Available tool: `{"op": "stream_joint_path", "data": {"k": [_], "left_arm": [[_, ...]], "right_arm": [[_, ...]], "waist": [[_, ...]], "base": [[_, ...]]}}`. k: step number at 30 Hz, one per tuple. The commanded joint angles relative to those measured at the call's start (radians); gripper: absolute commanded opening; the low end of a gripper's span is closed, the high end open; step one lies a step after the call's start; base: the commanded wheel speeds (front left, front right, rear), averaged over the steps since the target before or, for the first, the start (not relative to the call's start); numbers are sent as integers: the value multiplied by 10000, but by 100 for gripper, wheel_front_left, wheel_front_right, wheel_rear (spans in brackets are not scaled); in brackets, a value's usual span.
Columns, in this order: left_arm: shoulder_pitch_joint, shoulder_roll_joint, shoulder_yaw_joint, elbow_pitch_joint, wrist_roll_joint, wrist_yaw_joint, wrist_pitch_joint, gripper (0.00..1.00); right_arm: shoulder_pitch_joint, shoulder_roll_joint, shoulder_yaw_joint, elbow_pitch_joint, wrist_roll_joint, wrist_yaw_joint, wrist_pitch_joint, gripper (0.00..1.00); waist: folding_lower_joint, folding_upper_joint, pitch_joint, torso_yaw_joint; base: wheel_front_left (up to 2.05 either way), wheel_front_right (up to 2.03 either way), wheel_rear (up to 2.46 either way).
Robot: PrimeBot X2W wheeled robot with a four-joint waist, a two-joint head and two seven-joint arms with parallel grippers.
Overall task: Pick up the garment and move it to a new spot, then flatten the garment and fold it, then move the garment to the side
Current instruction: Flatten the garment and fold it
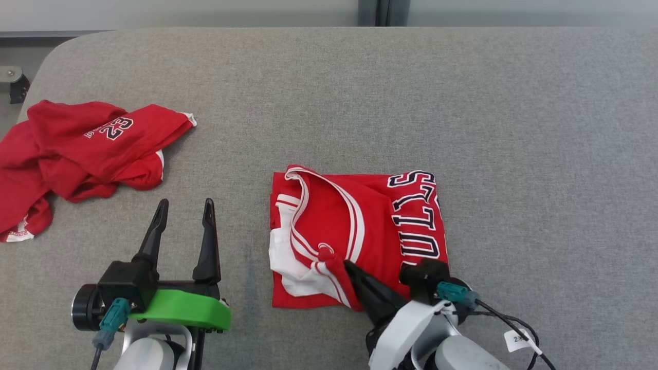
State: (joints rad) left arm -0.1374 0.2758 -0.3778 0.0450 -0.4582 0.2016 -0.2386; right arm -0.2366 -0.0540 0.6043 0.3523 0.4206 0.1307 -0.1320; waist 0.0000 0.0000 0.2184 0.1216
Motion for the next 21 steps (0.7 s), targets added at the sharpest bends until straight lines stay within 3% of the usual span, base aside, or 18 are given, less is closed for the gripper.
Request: {"op": "stream_joint_path", "data": {"k": [1, 9, 13, 16, 17, 18, 21], "left_arm": [[-162, 10, 30, 40, -28, -34, -54, 100], [-206, -18, -2, 89, -64, -52, -88, 100], [-163, -29, 37, 138, -79, -9, -118, 100], [-14, 21, 100, 178, -89, 66, -137, 100], [38, 41, 122, 186, -87, 89, -145, 100], [88, 78, 153, 175, -62, 123, -154, 100], [213, 140, 219, 93, -26, 228, -160, 100]], "right_arm": [[-174, -11, 302, 75, 215, 0, 173, 0], [-702, -164, 1976, 141, 1005, 0, 633, 0], [-1006, -393, 2027, -443, 937, 0, -65, 0], [-981, -632, 1384, -1164, 711, 0, -667, 0], [-893, -697, 1086, -1382, 608, 0, -758, 38], [-751, -773, 692, -1629, 446, 0, -832, 100], [-289, -957, -747, -2276, -54, 0, -930, 100]], "waist": [[0, 0, 10, -3], [0, 0, 99, 14], [0, 0, 80, 1], [0, 0, -25, -87], [0, 0, -71, -122], [0, 0, -125, -172], [0, 0, -286, -310]], "base": [[0, 0, 0], [0, 0, 0], [0, 0, 0], [0, 0, 0], [0, 0, 0], [0, 0, 0], [0, 0, 0]]}}
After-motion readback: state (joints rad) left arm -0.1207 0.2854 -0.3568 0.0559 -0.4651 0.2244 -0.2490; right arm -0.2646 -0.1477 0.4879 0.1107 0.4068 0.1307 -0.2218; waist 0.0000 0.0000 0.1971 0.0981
